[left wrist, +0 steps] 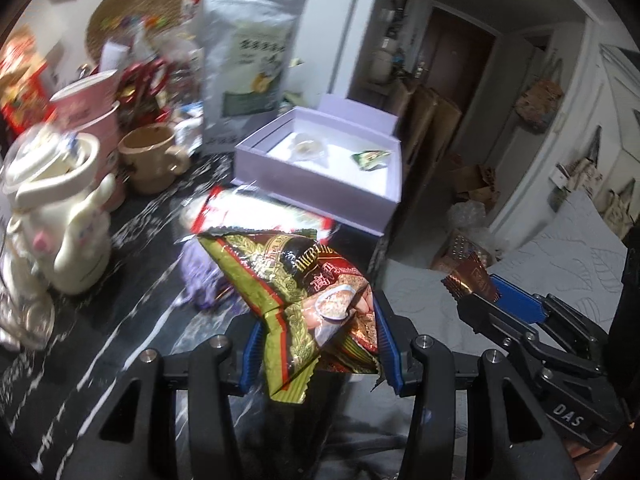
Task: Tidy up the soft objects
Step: 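Grasp the brown Rotex Kiss chocolate with the right tool while the left tool holds the gold bag, then lift both held snacks toward the lavender box, then open both tools over the lavender box to drop the gold bag and chocolate, then withdraw both open tools from the box back toward the counter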
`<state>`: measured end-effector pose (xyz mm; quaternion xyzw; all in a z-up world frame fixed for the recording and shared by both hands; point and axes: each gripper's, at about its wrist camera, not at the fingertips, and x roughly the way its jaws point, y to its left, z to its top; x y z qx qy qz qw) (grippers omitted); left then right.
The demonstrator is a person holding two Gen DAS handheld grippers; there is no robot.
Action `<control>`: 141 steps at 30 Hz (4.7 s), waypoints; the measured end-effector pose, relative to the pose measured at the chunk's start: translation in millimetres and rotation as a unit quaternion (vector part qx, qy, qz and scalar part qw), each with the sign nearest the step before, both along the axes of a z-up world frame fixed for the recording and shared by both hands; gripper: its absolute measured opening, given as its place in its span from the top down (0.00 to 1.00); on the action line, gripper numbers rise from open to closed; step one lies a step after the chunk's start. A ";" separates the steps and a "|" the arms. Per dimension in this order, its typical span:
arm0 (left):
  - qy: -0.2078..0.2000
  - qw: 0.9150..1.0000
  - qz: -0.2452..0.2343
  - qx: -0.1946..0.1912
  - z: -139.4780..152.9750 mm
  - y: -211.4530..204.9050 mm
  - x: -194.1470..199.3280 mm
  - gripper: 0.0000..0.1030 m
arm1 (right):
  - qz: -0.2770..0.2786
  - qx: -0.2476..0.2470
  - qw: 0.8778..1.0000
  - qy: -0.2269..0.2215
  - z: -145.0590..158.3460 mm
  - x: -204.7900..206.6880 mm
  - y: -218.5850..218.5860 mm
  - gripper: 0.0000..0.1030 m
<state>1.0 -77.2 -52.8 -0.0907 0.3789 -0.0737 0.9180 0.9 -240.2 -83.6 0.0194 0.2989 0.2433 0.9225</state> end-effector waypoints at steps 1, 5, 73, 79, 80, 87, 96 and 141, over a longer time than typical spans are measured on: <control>-0.005 1.000 -0.009 0.001 3.8 -4.7 2.4 0.54 | -0.004 0.003 1.000 -0.003 3.7 -1.5 -4.4 0.56; -0.021 0.999 -0.033 0.005 16.1 -18.8 11.3 0.54 | -0.016 0.015 1.000 -0.010 15.4 -2.7 -19.4 0.56; -0.090 0.982 -0.090 0.137 88.1 -85.5 334.1 0.54 | -0.035 -0.034 0.996 -0.073 136.4 280.5 -43.9 0.56; -0.059 0.984 -0.086 0.146 64.3 -81.9 343.5 0.54 | -0.027 -0.048 0.998 -0.037 111.3 299.5 -35.6 0.56; -0.053 0.984 -0.086 0.147 60.0 -81.7 344.6 0.54 | -0.026 -0.050 0.998 -0.033 108.0 302.7 -34.1 0.56; -0.021 0.983 -0.082 0.160 32.5 -79.5 350.4 0.54 | -0.020 -0.058 0.998 0.012 75.2 319.7 -28.3 0.56; 0.023 0.984 -0.077 0.159 -0.5 -69.8 351.5 0.54 | -0.029 -0.076 0.995 0.054 37.0 337.9 -20.5 0.56; -0.066 0.983 -0.029 0.167 109.3 -49.9 291.1 0.30 | -0.069 -0.072 0.994 -0.033 118.0 291.9 -28.0 0.39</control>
